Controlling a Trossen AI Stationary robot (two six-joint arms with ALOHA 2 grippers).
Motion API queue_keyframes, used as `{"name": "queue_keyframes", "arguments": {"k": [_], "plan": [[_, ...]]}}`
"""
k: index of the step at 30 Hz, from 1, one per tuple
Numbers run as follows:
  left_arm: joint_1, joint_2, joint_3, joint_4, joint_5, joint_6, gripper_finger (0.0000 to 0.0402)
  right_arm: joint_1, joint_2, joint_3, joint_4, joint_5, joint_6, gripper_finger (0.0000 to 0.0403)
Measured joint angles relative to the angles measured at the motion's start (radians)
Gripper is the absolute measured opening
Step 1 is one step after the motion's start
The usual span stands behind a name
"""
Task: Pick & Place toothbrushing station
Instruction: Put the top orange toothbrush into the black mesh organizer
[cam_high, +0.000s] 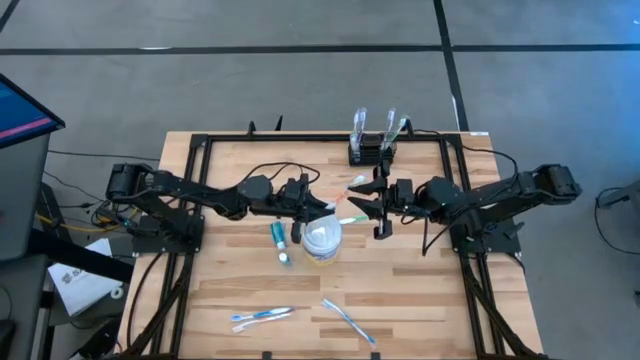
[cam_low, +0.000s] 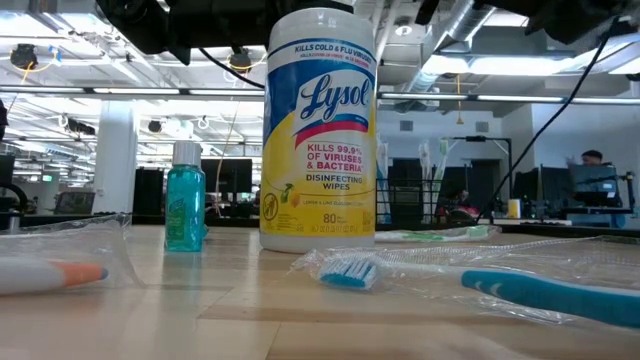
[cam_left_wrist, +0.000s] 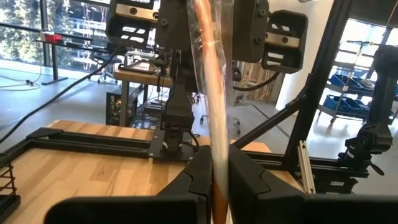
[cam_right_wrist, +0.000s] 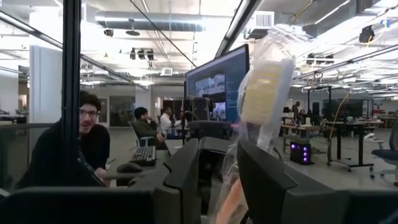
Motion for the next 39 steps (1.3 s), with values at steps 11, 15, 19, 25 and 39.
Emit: {"name": "queue_keyframes", "arguments": {"k": [11,15,19,25,39], "plan": [[0.0,-0.001,-0.001,-0.007,0.001,0.0,0.0015,-0.017,-0.013,0.005,0.001,-0.002,0.0,0.0057],[0.0,-0.001,-0.001,-0.008,0.001,0.0,0.0016,-0.03,-0.013,0.005,-0.002,-0.008,-0.009,0.0008],[0.0,-0.001,-0.001,-0.008,0.001,0.0,0.0016,-0.029,-0.013,0.005,-0.002,-0.008,-0.023,0.0001],[0.0,-0.001,-0.001,-0.008,0.003,0.002,0.0035,-0.028,-0.013,0.005,-0.003,-0.008,-0.025,0.0],[0.016,-0.062,-0.007,-0.082,-0.047,0.017,0.0028,-0.025,-0.013,0.005,-0.029,-0.013,-0.032,0.0]]}}
